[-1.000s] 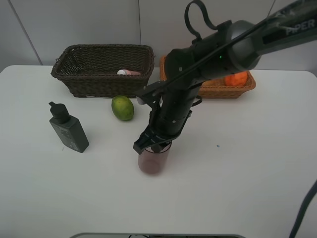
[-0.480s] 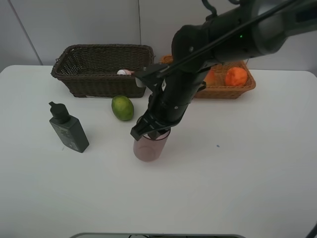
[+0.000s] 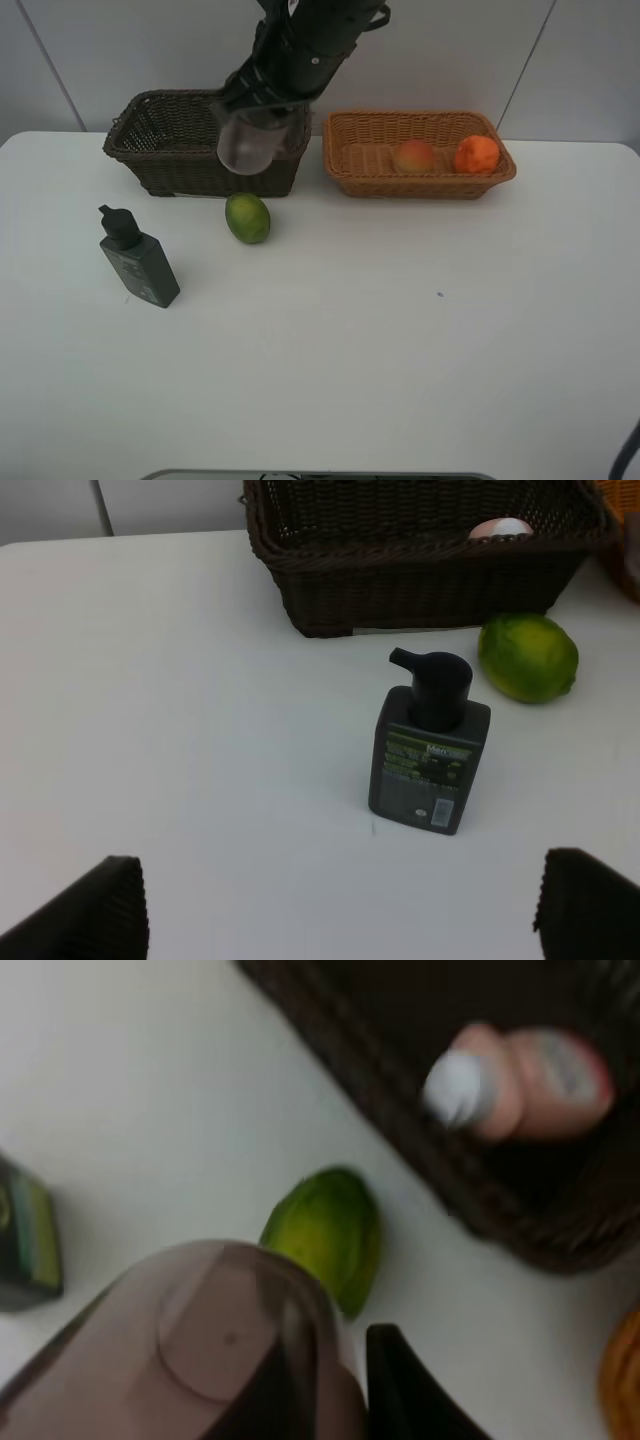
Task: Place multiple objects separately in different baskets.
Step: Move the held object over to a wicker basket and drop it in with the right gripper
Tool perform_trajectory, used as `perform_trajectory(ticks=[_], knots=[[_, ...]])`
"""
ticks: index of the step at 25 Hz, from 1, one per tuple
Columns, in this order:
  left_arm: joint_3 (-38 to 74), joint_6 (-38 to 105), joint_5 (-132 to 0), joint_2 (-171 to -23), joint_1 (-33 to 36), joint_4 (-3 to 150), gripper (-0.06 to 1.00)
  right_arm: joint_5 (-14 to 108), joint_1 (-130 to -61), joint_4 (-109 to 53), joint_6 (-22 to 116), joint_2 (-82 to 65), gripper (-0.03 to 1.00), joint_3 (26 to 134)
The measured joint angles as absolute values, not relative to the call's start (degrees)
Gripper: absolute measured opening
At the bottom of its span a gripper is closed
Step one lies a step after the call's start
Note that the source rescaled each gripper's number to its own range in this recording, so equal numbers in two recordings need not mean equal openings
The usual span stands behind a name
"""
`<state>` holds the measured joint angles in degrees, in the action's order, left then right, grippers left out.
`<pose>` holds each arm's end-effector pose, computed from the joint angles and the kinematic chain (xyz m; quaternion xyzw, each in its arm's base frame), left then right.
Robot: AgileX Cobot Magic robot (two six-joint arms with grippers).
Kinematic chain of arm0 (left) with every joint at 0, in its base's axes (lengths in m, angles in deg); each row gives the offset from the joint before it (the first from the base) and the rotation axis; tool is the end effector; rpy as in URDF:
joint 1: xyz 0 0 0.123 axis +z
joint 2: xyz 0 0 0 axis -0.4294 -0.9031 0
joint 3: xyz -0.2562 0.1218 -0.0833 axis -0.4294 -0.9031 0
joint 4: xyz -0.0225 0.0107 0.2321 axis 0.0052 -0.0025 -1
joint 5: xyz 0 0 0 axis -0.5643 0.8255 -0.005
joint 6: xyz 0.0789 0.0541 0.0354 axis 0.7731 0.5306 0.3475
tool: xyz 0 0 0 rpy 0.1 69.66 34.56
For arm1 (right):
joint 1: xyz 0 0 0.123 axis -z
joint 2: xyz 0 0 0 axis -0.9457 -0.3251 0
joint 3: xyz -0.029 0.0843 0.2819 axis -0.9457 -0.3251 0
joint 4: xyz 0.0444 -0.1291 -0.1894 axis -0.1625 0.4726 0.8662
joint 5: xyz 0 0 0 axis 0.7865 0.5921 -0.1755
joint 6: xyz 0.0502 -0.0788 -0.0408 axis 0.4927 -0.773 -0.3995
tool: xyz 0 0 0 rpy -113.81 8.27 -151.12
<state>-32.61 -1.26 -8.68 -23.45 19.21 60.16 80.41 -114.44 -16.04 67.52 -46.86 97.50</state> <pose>-0.0237 0.0019 0.2636 0.0396 0.8511 -0.0359 0.5222 0.3236 0.2986 0.2860 -0.3852 0.8632 0.0810 0.3160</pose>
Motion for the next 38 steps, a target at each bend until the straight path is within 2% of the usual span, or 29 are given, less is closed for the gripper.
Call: perform_trajectory(ticks=[7, 11, 17, 34, 36, 38], knots=[[-32.6, -1.3, -8.7, -23.4, 19.2, 60.2, 0.99, 65.3, -114.4, -14.5, 67.8, -56.1, 0.0, 109.8], [-32.6, -1.3, -8.7, -23.4, 19.2, 60.2, 0.99, 54.3, -114.1, -14.5, 67.8, -60.6, 0.0, 110.3], [-32.6, -1.3, -8.7, -23.4, 19.2, 60.2, 0.99, 45.3, -112.3, -14.9, 67.8, -66.6, 0.0, 110.3], [-32.6, -1.3, -8.7, -23.4, 19.2, 60.2, 0.99, 45.0, -106.4, -18.2, 68.0, -72.1, 0.01, 110.3], [-32.6, -1.3, -8.7, -23.4, 19.2, 60.2, 0.99, 45.1, -106.2, -18.4, 68.0, -72.4, 0.04, 110.3], [-32.6, -1.3, -8.7, -23.4, 19.2, 60.2, 0.99, 45.1, -106.0, -19.6, 68.0, -72.4, 0.13, 110.3]])
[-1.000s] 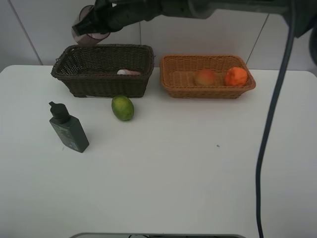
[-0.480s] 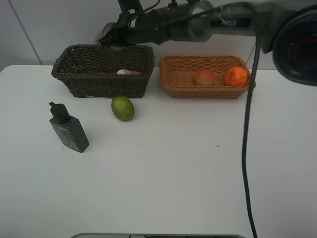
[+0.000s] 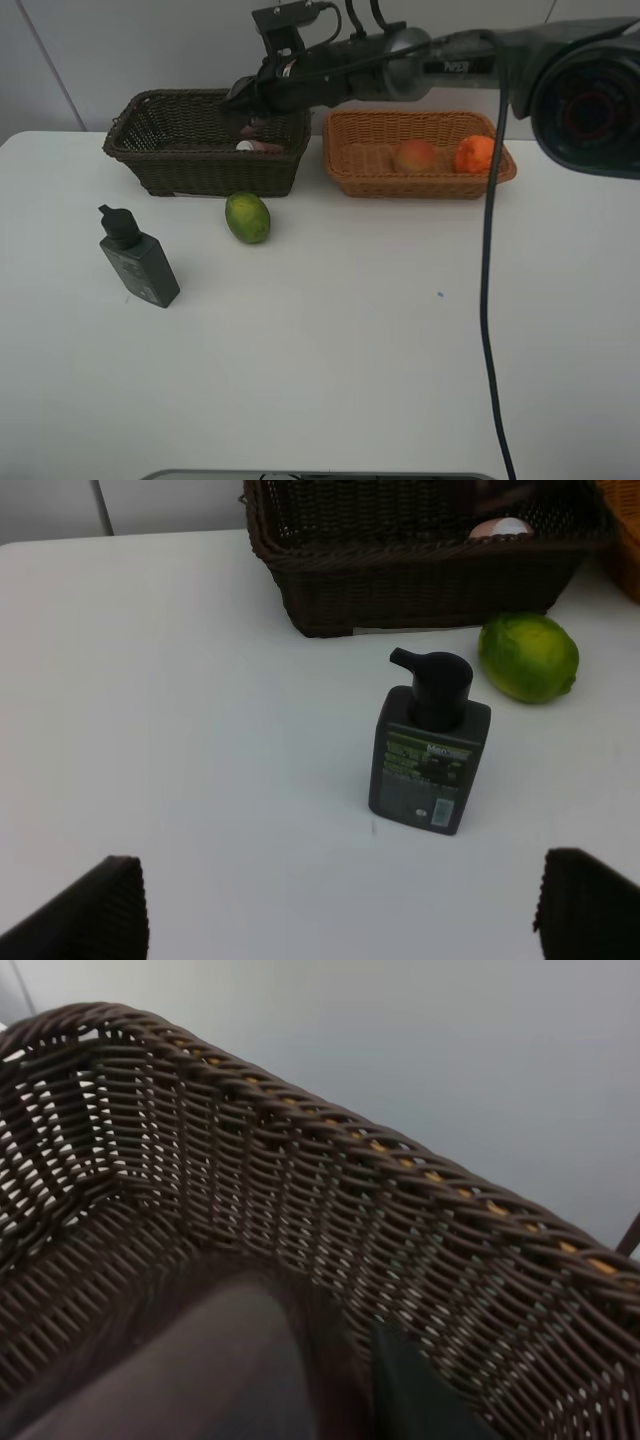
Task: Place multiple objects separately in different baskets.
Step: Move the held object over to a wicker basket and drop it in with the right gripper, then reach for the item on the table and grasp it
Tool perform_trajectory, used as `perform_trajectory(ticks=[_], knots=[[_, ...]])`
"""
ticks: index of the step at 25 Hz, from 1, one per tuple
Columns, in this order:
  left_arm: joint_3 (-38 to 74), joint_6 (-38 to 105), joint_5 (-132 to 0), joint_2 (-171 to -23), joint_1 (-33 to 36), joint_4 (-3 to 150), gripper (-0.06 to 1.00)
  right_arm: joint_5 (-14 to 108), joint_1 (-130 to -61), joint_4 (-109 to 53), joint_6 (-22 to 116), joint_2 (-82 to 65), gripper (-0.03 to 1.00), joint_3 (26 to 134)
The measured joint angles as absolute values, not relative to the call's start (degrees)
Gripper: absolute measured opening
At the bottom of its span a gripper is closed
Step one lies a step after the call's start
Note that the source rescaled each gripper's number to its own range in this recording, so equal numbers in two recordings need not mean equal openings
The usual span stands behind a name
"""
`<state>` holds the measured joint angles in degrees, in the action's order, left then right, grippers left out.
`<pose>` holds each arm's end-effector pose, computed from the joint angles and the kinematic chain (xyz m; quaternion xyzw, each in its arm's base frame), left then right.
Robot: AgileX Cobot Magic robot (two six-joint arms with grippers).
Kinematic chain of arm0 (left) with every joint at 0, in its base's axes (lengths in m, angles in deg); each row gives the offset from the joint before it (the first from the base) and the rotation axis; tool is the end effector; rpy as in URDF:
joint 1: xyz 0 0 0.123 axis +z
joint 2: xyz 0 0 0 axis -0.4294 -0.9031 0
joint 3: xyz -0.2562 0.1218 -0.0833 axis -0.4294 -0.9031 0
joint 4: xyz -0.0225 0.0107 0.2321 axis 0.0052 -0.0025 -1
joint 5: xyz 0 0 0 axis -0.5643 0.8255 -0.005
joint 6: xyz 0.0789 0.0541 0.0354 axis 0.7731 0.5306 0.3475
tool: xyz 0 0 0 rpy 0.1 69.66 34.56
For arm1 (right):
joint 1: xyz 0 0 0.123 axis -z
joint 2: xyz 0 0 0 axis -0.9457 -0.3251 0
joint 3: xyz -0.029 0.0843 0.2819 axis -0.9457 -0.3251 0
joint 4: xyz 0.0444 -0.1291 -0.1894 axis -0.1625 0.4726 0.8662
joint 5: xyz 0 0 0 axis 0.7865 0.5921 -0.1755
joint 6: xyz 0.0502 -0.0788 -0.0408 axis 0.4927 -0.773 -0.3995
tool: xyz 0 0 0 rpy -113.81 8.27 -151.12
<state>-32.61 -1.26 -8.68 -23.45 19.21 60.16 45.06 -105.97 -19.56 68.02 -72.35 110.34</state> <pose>-0.0237 0.0019 0.2636 0.0396 0.8511 -0.0359 0.5222 0.4547 0.3174 0.1781 -0.2795 0.8169 0.1382 0.4852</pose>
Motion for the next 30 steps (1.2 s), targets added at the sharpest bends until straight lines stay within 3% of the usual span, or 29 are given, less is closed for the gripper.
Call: perform_trajectory(ticks=[6, 8, 16, 23, 30], knots=[[-32.6, -1.3, -8.7, -23.4, 19.2, 60.2, 0.99, 47.0, -105.8, -20.6, 68.1, -72.4, 0.62, 110.4], [-32.6, -1.3, -8.7, -23.4, 19.2, 60.2, 0.99, 47.2, -105.8, -20.6, 68.1, -72.4, 0.7, 110.4], [-32.6, -1.3, -8.7, -23.4, 19.2, 60.2, 0.99, 51.3, -105.8, -22.5, 68.2, -69.1, 0.75, 110.4], [-32.6, -1.3, -8.7, -23.4, 19.2, 60.2, 0.99, 63.9, -105.6, -22.7, 68.3, -62.7, 0.85, 110.3], [-32.6, -1.3, -8.7, -23.4, 19.2, 60.2, 0.99, 73.8, -102.1, -21.6, 73.2, -54.3, 0.91, 101.5]])
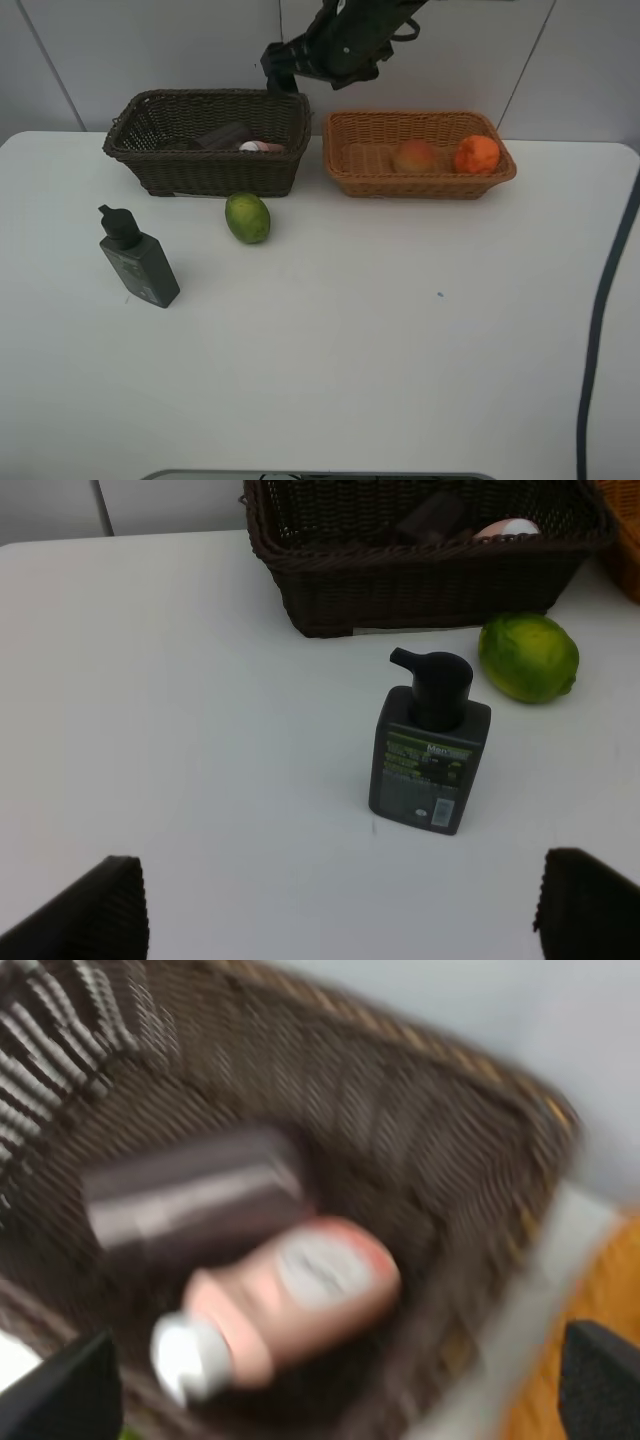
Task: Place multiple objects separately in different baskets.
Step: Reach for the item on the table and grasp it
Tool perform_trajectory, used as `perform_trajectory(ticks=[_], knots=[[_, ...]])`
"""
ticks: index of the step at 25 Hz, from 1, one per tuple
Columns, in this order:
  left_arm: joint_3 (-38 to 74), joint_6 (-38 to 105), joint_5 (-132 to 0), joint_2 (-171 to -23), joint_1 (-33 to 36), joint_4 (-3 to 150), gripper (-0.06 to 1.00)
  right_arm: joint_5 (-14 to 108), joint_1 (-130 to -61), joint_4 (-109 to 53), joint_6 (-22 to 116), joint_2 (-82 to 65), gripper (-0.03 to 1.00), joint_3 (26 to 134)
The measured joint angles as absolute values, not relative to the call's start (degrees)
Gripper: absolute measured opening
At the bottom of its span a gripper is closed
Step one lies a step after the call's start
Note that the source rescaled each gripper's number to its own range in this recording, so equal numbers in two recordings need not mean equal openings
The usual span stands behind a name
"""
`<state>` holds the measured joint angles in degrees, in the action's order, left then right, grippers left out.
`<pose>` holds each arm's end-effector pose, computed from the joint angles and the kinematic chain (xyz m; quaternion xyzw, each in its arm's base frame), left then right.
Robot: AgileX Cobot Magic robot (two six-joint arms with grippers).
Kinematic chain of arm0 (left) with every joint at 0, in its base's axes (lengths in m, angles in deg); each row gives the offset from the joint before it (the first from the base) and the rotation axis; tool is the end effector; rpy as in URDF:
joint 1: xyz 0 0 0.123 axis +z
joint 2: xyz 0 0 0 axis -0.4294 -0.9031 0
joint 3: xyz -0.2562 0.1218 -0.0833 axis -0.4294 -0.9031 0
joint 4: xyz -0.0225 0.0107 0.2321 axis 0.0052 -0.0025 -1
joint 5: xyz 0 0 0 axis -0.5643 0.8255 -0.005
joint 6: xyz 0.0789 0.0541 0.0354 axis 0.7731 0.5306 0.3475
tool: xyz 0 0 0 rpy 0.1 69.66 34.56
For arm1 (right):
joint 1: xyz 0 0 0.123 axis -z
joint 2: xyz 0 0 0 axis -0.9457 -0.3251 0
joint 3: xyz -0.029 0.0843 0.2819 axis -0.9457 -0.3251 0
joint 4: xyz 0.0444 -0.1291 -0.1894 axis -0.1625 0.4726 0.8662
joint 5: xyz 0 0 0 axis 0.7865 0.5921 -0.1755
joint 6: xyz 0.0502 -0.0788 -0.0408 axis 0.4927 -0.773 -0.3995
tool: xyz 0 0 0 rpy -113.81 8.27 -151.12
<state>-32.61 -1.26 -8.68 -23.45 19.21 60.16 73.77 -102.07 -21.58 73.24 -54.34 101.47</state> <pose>-0.0237 0.0019 0.2636 0.0396 0.8511 -0.0359 0.5222 0.4070 0.2462 0.2540 -0.2197 0.9104 0.1105 0.3326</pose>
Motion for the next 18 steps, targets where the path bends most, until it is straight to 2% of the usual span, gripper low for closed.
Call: perform_trajectory(ticks=[10, 18], knots=[[-32.6, -1.3, -8.7, -23.4, 19.2, 60.2, 0.99, 83.3, -92.6, -20.1, 75.1, -37.5, 0.91, 82.1], [-32.6, -1.3, -8.7, -23.4, 19.2, 60.2, 0.99, 89.1, -83.3, -16.1, 75.2, -15.7, 0.91, 67.2]])
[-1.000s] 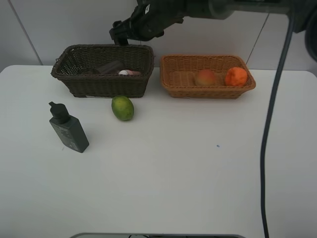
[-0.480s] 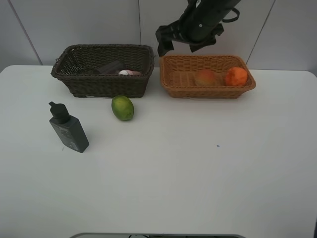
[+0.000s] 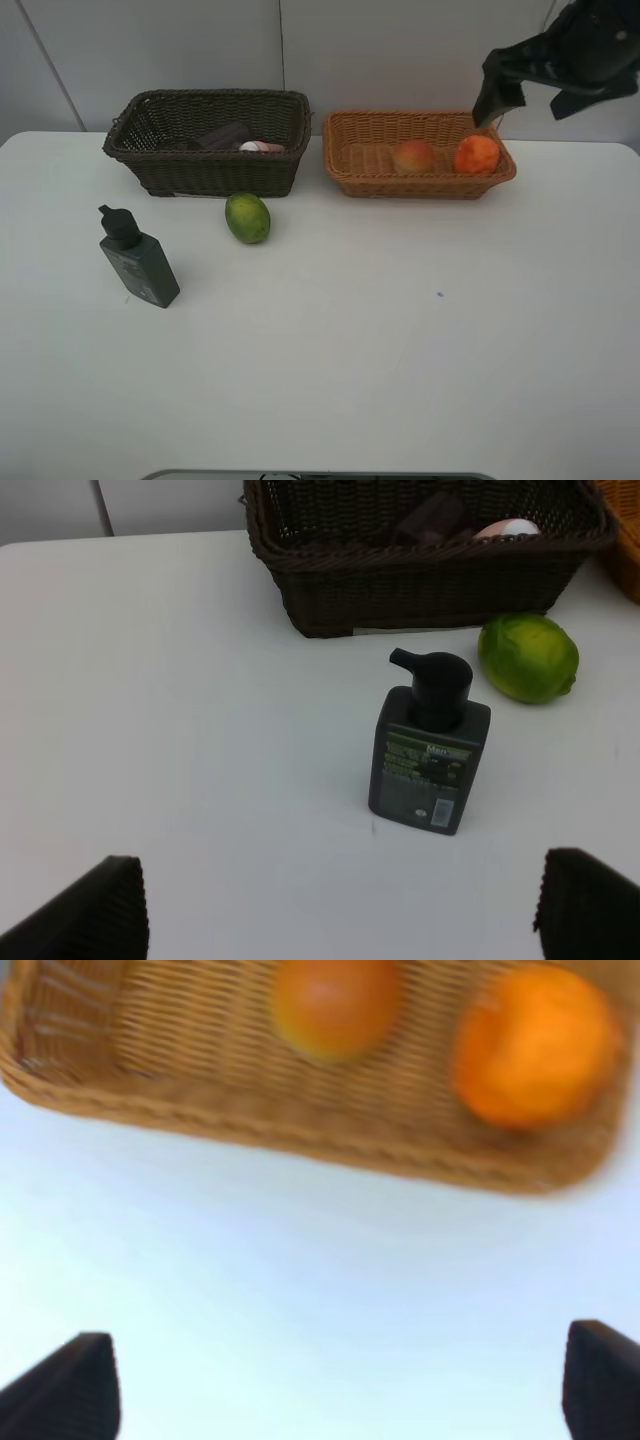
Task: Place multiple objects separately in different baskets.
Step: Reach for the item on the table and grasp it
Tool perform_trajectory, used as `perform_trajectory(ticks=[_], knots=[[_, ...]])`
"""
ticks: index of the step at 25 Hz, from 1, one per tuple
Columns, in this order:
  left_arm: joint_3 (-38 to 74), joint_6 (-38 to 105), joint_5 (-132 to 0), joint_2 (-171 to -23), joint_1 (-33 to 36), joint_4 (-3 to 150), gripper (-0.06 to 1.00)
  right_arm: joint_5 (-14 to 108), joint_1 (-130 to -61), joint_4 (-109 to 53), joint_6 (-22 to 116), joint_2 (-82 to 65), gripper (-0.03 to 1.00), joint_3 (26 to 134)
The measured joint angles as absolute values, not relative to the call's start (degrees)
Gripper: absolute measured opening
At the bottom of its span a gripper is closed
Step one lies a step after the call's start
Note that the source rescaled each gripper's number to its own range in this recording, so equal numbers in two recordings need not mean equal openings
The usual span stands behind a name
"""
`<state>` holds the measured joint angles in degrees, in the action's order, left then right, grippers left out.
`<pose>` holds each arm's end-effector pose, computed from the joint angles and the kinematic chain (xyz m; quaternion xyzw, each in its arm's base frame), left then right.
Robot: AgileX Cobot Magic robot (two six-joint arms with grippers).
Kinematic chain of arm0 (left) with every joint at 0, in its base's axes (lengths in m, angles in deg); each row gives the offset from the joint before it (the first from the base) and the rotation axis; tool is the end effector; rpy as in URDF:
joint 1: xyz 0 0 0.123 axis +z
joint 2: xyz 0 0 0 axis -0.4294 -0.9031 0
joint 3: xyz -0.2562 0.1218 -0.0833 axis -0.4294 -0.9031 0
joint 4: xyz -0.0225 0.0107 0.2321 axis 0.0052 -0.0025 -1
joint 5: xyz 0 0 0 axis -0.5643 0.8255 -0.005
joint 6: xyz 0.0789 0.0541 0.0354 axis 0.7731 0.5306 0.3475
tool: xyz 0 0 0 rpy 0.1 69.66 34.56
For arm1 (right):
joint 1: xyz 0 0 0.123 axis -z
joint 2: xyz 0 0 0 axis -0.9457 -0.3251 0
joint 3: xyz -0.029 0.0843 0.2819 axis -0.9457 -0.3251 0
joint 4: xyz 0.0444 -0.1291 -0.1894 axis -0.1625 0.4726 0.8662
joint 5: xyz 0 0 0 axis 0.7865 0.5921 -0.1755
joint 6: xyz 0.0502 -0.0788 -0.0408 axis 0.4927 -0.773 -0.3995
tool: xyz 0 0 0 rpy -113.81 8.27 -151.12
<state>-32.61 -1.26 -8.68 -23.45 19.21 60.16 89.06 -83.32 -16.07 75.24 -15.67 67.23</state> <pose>-0.0237 0.0019 0.2636 0.0396 0.8511 -0.0359 0.5222 0.2698 0.0524 0.3197 -0.0744 0.9621 0.0042 0.2624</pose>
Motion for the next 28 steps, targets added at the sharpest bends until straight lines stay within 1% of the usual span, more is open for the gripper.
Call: perform_trajectory(ticks=[3, 7, 14, 20, 23, 28], knots=[[-32.6, -1.3, -8.7, -23.4, 19.2, 60.2, 0.99, 90.0, -81.7, -14.3, 75.3, -5.9, 0.91, 62.2], [-32.6, -1.3, -8.7, -23.4, 19.2, 60.2, 0.99, 90.3, -81.3, -11.7, 75.3, 7.1, 0.91, 56.9], [-32.6, -1.3, -8.7, -23.4, 19.2, 60.2, 0.99, 92.4, -81.3, -11.6, 75.3, 25.5, 0.91, 55.4], [-32.6, -1.3, -8.7, -23.4, 19.2, 60.2, 0.99, 101.9, -81.3, -12.1, 75.3, 33.5, 0.91, 54.5], [-32.6, -1.3, -8.7, -23.4, 19.2, 60.2, 0.99, 102.3, -81.3, -12.5, 75.3, 38.4, 0.91, 50.4], [-32.6, -1.3, -8.7, -23.4, 19.2, 60.2, 0.99, 97.7, -81.3, -14.3, 75.3, 48.9, 0.91, 39.2]])
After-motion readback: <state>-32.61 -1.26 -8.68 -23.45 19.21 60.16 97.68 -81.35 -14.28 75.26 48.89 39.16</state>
